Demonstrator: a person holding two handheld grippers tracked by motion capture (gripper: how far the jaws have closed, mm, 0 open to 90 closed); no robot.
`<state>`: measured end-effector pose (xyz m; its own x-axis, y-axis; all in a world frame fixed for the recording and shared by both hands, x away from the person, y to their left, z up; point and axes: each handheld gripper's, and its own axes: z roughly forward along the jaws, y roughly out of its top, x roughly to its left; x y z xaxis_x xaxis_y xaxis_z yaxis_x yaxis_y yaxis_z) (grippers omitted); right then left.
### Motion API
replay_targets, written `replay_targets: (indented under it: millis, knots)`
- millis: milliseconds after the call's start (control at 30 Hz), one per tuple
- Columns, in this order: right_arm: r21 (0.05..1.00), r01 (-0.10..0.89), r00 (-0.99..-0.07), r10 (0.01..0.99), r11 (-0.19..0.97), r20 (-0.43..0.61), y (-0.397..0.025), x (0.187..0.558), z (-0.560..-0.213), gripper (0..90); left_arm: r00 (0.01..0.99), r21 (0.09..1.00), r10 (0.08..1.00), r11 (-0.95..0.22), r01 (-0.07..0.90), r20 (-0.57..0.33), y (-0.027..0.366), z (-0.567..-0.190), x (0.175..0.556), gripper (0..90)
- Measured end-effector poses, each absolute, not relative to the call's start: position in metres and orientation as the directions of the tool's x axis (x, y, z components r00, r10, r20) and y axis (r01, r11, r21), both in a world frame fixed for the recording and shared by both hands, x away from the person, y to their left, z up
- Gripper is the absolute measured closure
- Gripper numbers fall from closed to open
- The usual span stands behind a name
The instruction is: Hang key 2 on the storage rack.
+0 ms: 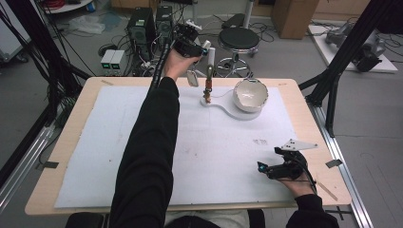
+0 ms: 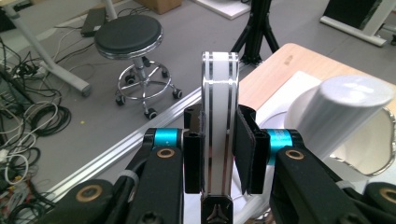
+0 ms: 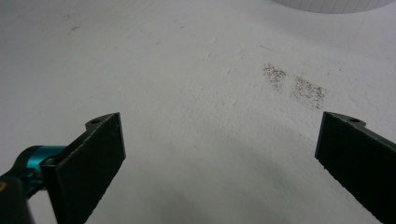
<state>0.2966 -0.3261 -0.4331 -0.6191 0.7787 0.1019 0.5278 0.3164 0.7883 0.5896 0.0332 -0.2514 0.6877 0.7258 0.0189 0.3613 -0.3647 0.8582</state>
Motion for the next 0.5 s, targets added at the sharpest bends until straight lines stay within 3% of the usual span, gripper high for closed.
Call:
replay_targets:
  millis: [500]
  knots:
    - [0.783, 0.532, -0.621, 0.777, 0.323, 0.102, -0.3255, 0.2972, -0.4343, 0.6, 0.679, 0.865, 0.734, -0.341, 0.369, 0.0, 0.0262, -0.2544, 0.5911, 74.5]
